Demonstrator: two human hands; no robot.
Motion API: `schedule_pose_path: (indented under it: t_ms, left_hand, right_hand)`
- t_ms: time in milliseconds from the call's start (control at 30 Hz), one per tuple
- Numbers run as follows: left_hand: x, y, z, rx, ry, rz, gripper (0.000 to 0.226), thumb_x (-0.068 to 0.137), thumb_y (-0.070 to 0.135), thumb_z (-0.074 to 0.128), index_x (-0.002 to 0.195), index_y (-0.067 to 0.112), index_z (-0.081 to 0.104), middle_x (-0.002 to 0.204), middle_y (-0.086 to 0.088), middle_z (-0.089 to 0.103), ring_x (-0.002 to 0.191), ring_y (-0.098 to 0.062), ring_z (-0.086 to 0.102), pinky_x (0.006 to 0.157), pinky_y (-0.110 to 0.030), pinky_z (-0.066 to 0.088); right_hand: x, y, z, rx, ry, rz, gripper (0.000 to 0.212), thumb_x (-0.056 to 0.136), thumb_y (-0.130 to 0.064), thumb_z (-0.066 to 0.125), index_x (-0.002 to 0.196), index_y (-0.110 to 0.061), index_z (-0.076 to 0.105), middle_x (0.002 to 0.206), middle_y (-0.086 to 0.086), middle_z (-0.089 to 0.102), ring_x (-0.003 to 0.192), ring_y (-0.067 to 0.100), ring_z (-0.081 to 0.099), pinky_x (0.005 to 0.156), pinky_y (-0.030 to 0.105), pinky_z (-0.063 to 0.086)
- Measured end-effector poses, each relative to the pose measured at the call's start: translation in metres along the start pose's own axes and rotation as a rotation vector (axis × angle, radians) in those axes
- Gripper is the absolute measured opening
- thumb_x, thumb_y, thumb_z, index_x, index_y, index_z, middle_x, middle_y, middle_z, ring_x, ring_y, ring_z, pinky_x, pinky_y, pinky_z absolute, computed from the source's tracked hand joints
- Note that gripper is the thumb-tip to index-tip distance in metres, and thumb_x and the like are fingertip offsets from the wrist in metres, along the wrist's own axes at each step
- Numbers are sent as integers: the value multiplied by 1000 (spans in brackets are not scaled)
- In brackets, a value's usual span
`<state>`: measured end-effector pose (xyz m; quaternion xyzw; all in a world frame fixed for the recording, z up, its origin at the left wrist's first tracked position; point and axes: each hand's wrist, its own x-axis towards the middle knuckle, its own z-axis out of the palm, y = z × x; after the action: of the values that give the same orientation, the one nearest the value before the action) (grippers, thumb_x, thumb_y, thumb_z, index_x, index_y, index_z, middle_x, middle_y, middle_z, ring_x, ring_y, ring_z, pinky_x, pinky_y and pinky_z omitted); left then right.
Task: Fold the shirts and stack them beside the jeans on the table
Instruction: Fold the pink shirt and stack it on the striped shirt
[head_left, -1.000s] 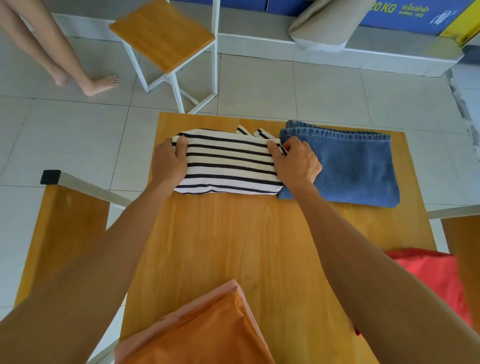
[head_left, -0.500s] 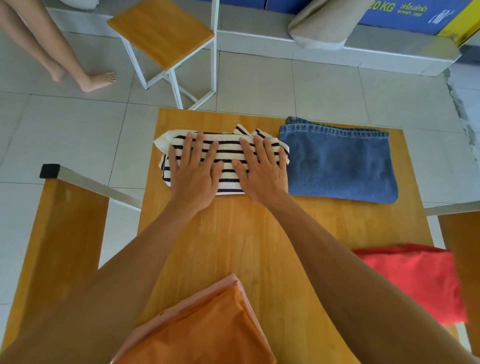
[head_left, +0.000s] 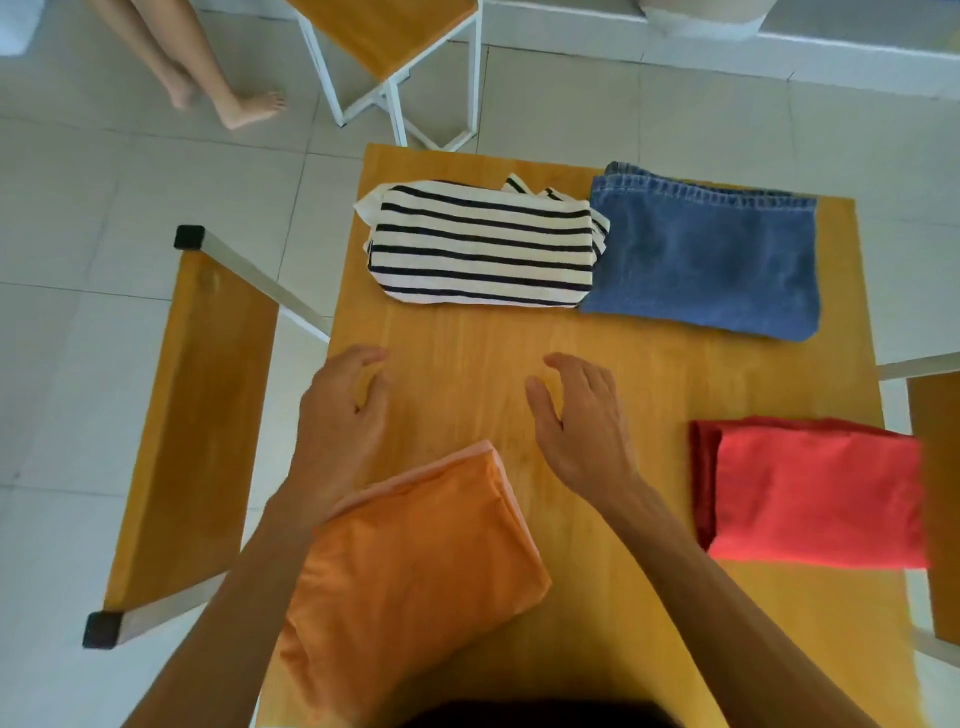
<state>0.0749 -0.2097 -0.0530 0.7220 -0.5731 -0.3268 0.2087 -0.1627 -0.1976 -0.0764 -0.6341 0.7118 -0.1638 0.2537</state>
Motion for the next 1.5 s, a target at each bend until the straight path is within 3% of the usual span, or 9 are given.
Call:
schedule_pose_path:
  t_ms: [167, 300, 467, 567, 700, 833, 1167, 1367, 1500]
  left_hand:
    - [-110, -27, 5, 99, 196, -278, 34, 96, 34, 51, 128, 23, 55, 134, -2, 57, 124, -25, 50, 102, -46, 43]
    - [-156, -34, 3, 141, 387, -431, 45, 94, 45, 47, 130, 17, 49, 132, -15, 54, 121, -39, 48, 97, -58, 41]
    - [-178, -40, 1, 54, 397, -587, 57, 91, 48, 53, 135, 13, 42, 135, -19, 49, 122, -43, 47, 97, -63, 42]
    - [-186, -36, 0, -1, 367, -642, 68, 88, 52, 55, 141, 14, 35, 138, -20, 46, 121, -46, 49, 97, -63, 41]
    - [-193, -38, 0, -24, 307, -723, 72, 88, 56, 53, 143, 13, 33, 138, -21, 50, 123, -47, 50, 99, -64, 39]
    - [-201, -44, 0, -30, 248, -723, 70, 87, 58, 49, 134, 6, 45, 129, -22, 58, 114, -46, 57, 99, -63, 41]
    - [-221, -36, 8, 78, 337, -676, 54, 87, 55, 54, 117, 10, 51, 117, -19, 62, 94, -37, 62, 80, -54, 53]
    - [-236, -29, 13, 195, 398, -655, 48, 87, 48, 59, 120, 14, 51, 119, -21, 56, 99, -38, 58, 75, -54, 54]
    - [-233, -26, 6, 169, 481, -567, 39, 89, 38, 61, 119, 14, 56, 115, -17, 60, 94, -33, 61, 76, -50, 55]
  right_hand:
    - [-70, 13, 16, 43, -198, 135, 66, 93, -62, 35, 135, -14, 53, 129, 5, 60, 119, 26, 52, 100, 40, 45]
    - [-96, 15, 17, 59, -186, 167, 52, 96, -55, 44, 130, -17, 55, 122, 3, 59, 115, 23, 54, 94, 39, 48]
    - [-103, 6, 13, 77, -285, 123, 33, 95, -52, 50, 108, -24, 60, 102, -2, 66, 97, 21, 65, 83, 38, 53]
    - [-103, 3, 13, -5, -453, 115, 40, 89, -59, 51, 106, -24, 58, 106, -1, 67, 99, 23, 64, 83, 38, 52]
    - [-100, 3, 10, -12, -498, 158, 44, 84, -59, 59, 108, -21, 54, 110, 2, 68, 103, 27, 64, 83, 39, 52]
    - [-96, 0, 7, 46, -520, 249, 53, 77, -64, 62, 105, -20, 54, 110, 4, 67, 103, 28, 64, 83, 40, 53]
    - [-104, 0, 1, 4, -631, 312, 68, 66, -77, 61, 97, -17, 58, 98, 8, 72, 85, 29, 72, 78, 44, 60]
    - [-112, 5, -6, 62, -740, 267, 55, 86, -59, 61, 106, -9, 65, 94, 8, 74, 77, 29, 74, 64, 38, 60]
    - [-116, 7, -10, 71, -641, 201, 29, 91, -45, 58, 95, -17, 65, 77, 3, 72, 63, 27, 74, 61, 36, 62]
